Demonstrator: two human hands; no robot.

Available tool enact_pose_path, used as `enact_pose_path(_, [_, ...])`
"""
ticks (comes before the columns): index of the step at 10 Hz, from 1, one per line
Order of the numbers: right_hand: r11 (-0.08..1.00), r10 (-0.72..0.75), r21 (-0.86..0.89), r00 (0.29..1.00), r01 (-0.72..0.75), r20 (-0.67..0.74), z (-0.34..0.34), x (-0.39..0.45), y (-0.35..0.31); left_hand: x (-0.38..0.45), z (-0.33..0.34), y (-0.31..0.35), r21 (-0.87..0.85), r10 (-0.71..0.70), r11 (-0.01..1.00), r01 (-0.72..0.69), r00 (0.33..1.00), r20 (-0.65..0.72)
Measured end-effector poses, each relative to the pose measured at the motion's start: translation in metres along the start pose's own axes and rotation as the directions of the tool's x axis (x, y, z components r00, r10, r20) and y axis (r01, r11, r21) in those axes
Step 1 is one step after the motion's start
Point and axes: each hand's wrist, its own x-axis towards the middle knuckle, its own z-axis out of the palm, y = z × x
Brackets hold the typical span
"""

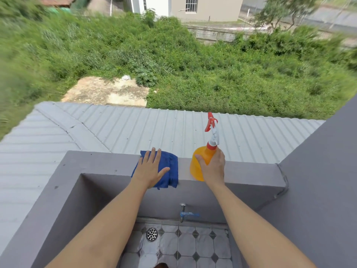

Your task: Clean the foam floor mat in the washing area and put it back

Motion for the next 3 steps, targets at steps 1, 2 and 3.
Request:
enact_pose_path(1, [1.0, 0.001, -0.029, 1.0, -0.001, 0.018, 0.003, 0.008, 0.002, -0.003, -0.002, -0.003, 0.023, -0.035, 0.999, 0.035, 0.999, 0.02])
enact_pose_path(2, [1.0, 0.003, -0.028, 0.999, -0.002, 0.048, -0.001, 0.009, -0.002, 0.0, -0.011, -0.005, 0.012, -0.057, 0.998, 0.056, 0.998, 0.025])
enact_pose_path(3, [0.998, -0.055, -0.013, 0.995, 0.056, 0.089, -0.009, 0.0, 0.014, -0.002, -0.018, -0.009, 0.006, -0.072, 0.997, 0.072, 0.997, 0.018])
